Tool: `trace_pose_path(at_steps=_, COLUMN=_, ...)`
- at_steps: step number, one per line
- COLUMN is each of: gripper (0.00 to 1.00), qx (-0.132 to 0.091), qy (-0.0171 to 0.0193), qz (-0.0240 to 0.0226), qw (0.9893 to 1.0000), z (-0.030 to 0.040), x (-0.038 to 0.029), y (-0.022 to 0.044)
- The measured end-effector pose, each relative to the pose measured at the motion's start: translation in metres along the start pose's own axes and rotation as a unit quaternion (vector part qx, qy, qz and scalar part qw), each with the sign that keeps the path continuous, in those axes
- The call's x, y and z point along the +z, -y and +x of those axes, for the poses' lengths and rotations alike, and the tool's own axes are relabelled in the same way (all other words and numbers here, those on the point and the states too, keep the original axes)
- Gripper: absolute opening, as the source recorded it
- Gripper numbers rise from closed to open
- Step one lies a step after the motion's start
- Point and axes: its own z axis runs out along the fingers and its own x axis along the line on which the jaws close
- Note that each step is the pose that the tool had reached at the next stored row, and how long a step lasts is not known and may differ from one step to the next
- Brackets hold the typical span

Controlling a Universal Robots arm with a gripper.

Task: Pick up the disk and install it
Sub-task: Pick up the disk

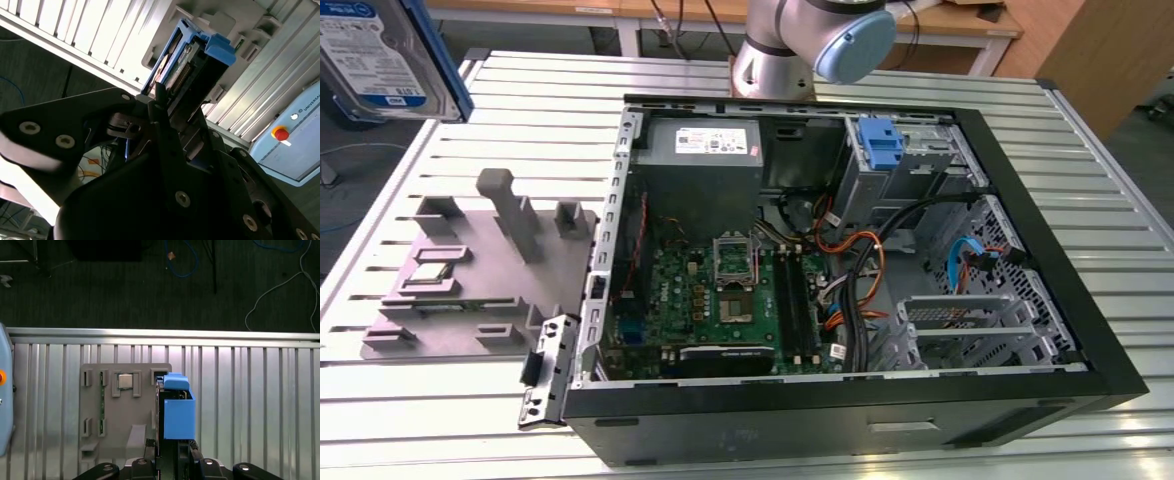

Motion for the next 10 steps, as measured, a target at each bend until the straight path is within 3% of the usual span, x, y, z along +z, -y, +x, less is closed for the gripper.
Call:
trace_pose_path(at_steps=6, gripper=0.35, qx=0.000, qy=-0.0001, qz=-0.0001, qw=1.0000, z=-0.0006, x=-0.0125, y=-0.0002)
trace_pose_path(at_steps=10, gripper=0.35, qx=0.000, qy=0.0000, qz=0.0000, qw=1.0000, z=-0.0007, x=-0.0144, y=-0.0003)
